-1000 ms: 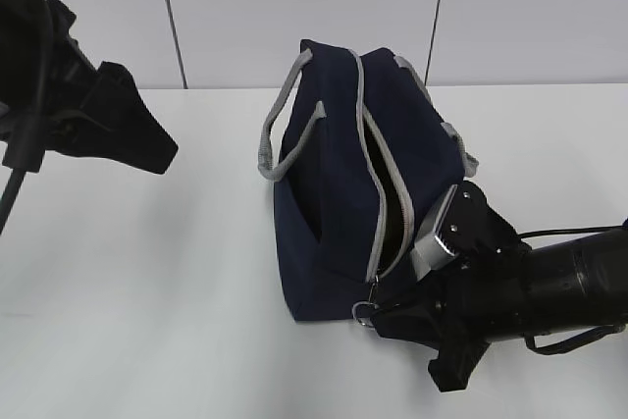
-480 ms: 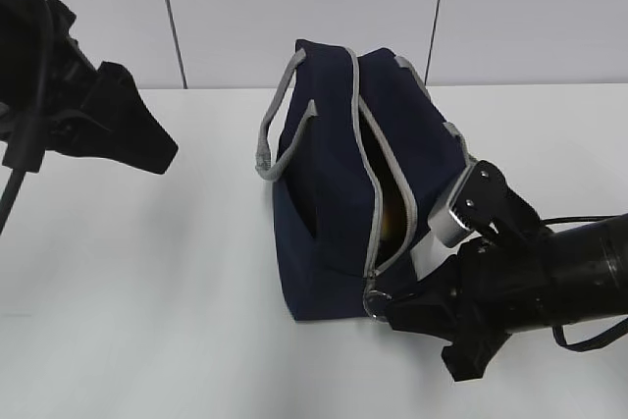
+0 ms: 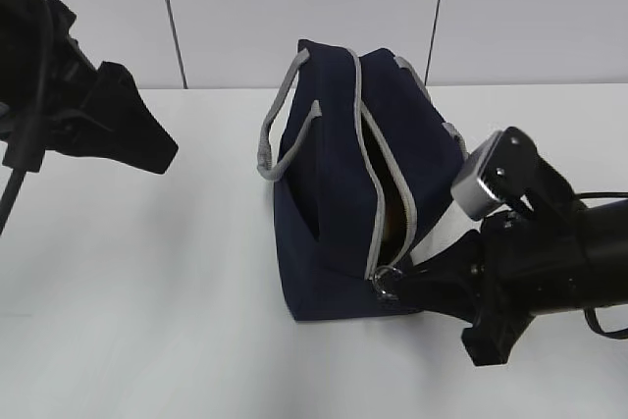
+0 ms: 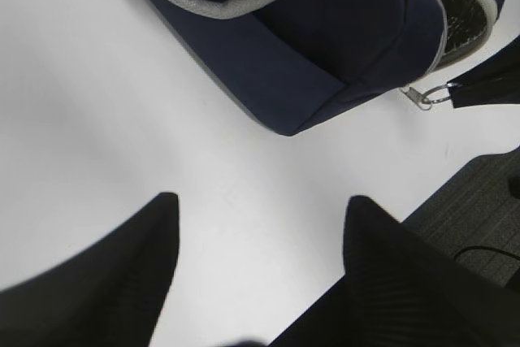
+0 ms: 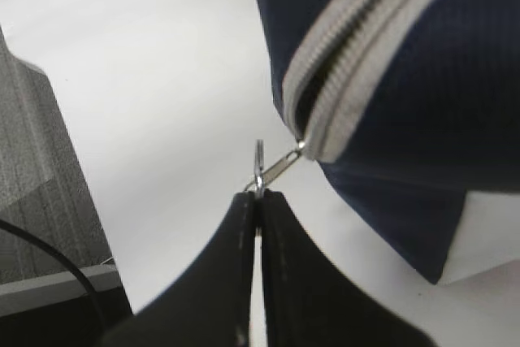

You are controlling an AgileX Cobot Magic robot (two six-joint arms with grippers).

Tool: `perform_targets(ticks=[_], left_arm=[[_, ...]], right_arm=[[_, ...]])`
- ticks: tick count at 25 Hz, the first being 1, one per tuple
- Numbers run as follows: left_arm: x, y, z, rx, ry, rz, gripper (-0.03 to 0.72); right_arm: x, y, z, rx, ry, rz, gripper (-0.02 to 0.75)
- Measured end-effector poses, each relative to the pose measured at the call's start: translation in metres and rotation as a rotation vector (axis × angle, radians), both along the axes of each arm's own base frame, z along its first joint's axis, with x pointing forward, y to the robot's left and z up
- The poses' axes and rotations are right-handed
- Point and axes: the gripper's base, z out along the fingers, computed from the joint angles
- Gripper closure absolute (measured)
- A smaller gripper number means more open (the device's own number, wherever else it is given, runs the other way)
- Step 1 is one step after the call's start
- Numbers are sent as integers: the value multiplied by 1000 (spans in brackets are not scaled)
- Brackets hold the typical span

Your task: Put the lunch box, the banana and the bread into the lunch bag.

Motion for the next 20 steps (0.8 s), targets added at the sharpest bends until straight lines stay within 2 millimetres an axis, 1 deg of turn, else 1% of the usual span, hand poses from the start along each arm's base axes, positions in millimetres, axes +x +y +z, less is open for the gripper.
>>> perform_targets(ticks=[4, 9, 16, 20], left_arm=[[0, 0, 0, -1, -4, -1, 244], [1, 0, 0, -2, -9, -1, 244], [2, -1, 2, -4, -41, -19, 244], [2, -4, 3, -32, -57, -58, 244]], right_arm=[[-5, -1, 17, 17, -61, -2, 738], [-6, -1, 25, 23, -95, 5, 738], [8, 4, 50, 54, -173, 25, 738], [15, 6, 64, 73, -204, 28, 738]])
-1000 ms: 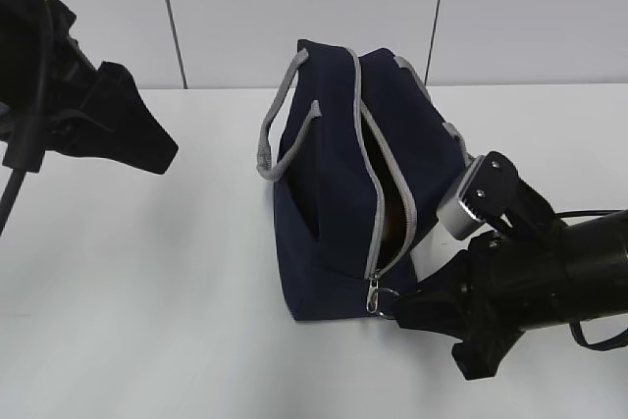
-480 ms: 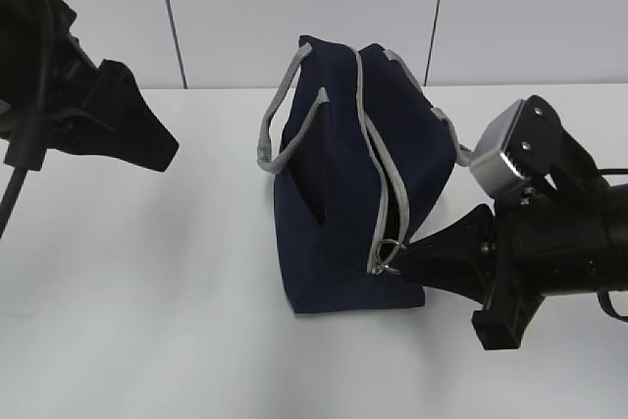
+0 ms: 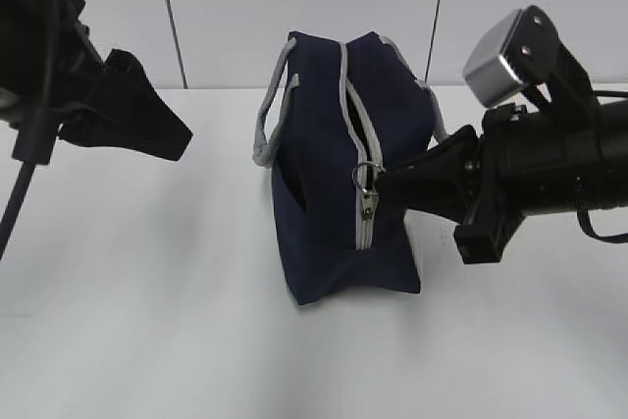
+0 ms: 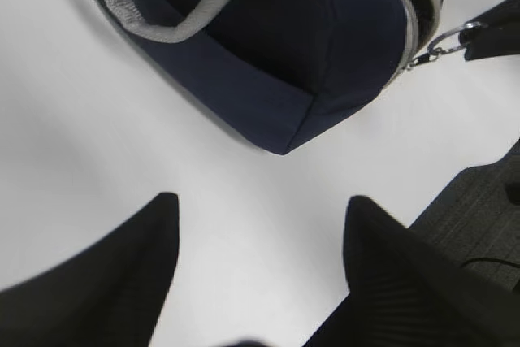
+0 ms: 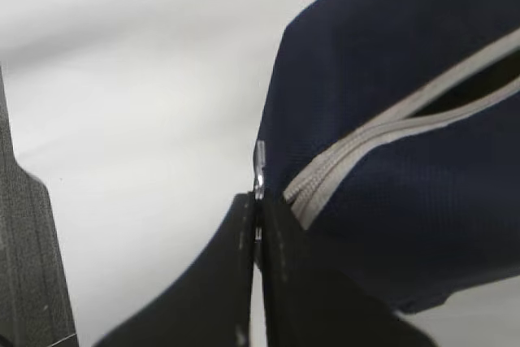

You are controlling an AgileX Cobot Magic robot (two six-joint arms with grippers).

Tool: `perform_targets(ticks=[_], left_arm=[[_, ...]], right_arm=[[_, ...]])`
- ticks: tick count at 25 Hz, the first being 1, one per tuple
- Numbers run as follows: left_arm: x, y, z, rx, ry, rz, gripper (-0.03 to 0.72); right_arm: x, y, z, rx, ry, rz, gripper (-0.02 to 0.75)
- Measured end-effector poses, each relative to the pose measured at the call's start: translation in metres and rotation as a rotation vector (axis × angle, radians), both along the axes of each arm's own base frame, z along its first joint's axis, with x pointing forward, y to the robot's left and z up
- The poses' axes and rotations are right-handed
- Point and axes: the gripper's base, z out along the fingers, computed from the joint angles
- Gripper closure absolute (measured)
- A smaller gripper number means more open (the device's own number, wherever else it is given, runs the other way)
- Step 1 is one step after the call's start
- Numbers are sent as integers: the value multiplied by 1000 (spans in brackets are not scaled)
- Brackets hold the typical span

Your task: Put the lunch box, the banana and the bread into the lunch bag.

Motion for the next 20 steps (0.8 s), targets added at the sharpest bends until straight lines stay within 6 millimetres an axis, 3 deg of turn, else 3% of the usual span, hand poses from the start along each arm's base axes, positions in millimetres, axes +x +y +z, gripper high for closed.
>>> perform_targets(ticks=[12, 20], left_arm=[[-1, -4, 10, -85, -65, -7, 244], [0, -6, 13, -125, -83, -11, 244]], right_arm=[[14, 5, 36, 55, -65, 7, 738], [21, 6, 49, 74, -104, -21, 738]])
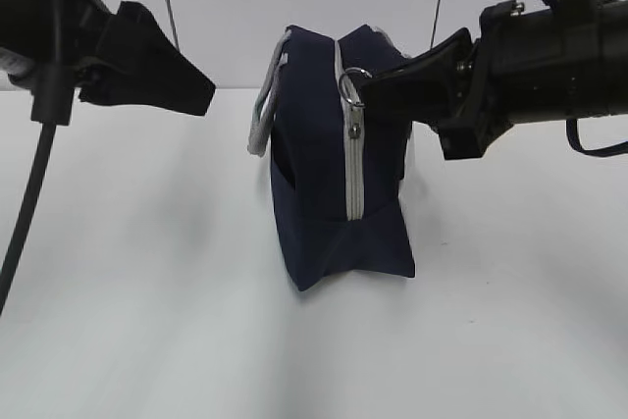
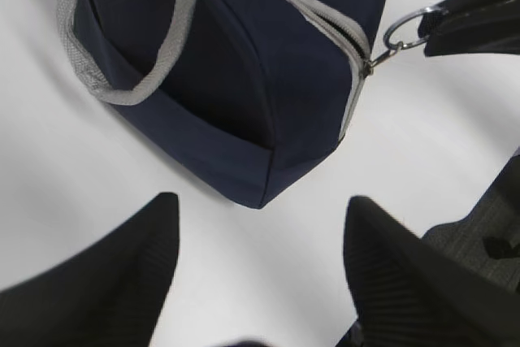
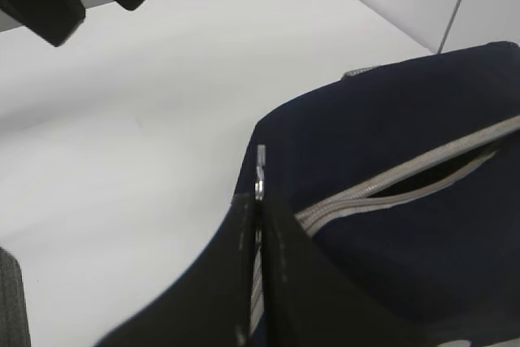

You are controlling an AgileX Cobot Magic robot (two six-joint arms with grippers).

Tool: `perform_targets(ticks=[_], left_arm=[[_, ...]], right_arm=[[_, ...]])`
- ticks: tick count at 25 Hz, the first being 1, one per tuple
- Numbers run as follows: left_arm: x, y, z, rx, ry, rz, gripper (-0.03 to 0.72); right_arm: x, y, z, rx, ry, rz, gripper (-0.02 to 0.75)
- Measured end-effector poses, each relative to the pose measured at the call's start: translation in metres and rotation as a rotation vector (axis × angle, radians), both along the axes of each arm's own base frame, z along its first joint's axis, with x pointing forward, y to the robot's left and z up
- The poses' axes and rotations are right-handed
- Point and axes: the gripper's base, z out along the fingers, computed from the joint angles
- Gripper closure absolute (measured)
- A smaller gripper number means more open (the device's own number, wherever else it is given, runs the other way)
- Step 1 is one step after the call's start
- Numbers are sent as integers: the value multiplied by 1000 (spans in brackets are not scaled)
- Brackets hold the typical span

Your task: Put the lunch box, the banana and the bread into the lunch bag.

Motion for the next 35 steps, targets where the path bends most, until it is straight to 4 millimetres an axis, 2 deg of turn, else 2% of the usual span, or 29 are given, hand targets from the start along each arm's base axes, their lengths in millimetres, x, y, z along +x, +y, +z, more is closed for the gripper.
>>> perform_targets(ticks=[5, 9, 14, 20, 29, 35], left_arm=[[0, -5, 2, -69, -12, -10, 244], [1, -7, -5, -133, -9, 14, 244], [5, -7, -26, -208, -31, 84, 244], [3, -16, -51, -240, -102, 67, 244], [25, -39, -90, -230, -77, 58, 244], [28, -49, -97, -285, -90, -12, 244]], right_arm=[[6, -1, 6, 98, 23, -87, 738], [9, -2, 11, 181, 45, -150, 738], [12, -3, 13, 238, 64, -190, 738], [15, -3, 9, 233, 77, -192, 738], [23, 2, -4, 235, 127, -161, 738], [23, 2, -5, 236, 129, -160, 738]])
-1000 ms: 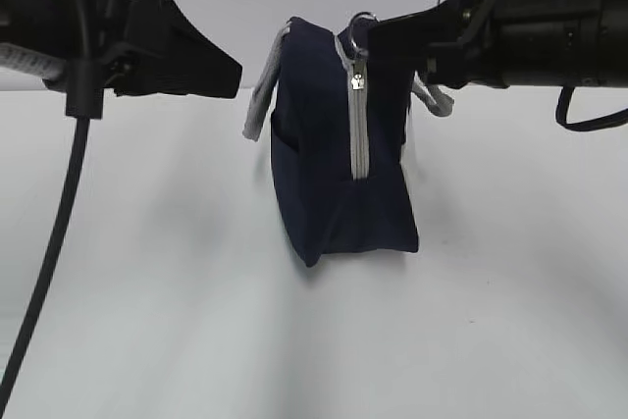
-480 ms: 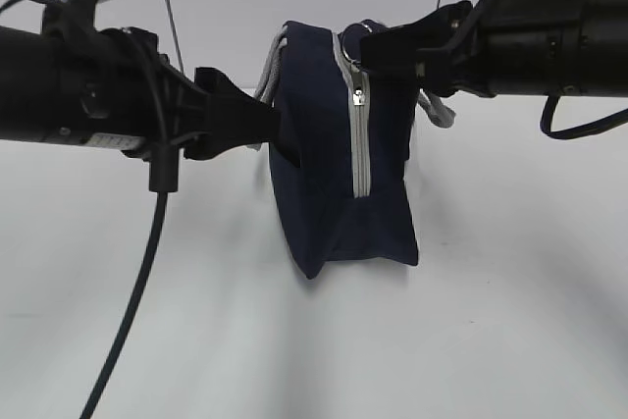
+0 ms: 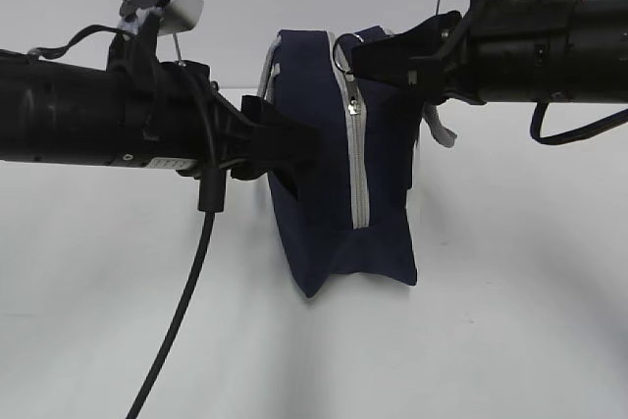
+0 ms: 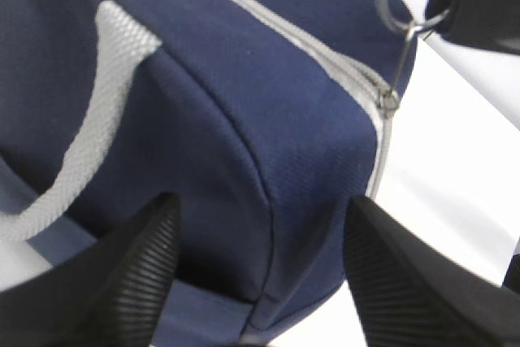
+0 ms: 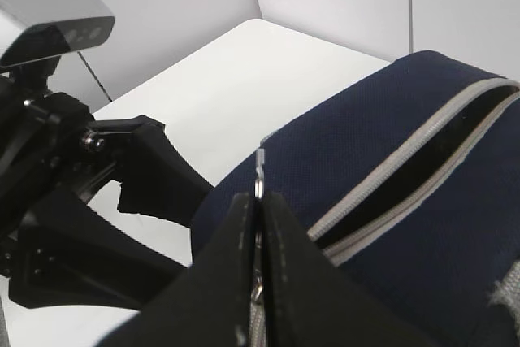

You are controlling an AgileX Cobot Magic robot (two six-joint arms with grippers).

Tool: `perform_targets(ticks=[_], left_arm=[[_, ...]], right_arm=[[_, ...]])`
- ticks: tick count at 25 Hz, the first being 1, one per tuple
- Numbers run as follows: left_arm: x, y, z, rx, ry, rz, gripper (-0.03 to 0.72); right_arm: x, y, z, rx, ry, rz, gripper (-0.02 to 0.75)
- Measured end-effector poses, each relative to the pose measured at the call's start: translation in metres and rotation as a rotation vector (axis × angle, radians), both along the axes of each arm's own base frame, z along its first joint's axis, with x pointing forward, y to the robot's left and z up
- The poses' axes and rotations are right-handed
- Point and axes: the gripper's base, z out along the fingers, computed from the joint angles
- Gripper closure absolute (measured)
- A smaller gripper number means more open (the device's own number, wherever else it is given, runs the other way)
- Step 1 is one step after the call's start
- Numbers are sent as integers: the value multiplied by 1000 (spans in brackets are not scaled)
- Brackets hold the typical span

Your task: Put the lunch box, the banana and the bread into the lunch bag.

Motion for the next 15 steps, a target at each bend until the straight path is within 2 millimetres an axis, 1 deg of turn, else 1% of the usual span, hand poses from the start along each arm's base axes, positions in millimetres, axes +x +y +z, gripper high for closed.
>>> perform_targets(ticks=[6, 8, 10, 13, 14, 15], left_arm=[[3, -2, -6, 6, -2, 1, 247], [3, -2, -7, 3, 0, -5, 284], [3, -3, -6, -2, 1, -14, 373], [2, -3, -6, -2, 0, -18, 605], [2, -3, -6, -1, 0, -18, 644], [2, -3, -6, -1, 0, -18, 668]], right_arm=[[0, 0, 0, 1, 0, -1, 738], [0, 0, 0, 1, 0, -1, 738], [0, 0, 0, 1, 0, -1, 738], [0, 0, 0, 2, 0, 1, 738], [0, 0, 0, 2, 0, 1, 738], [0, 0, 0, 2, 0, 1, 738]])
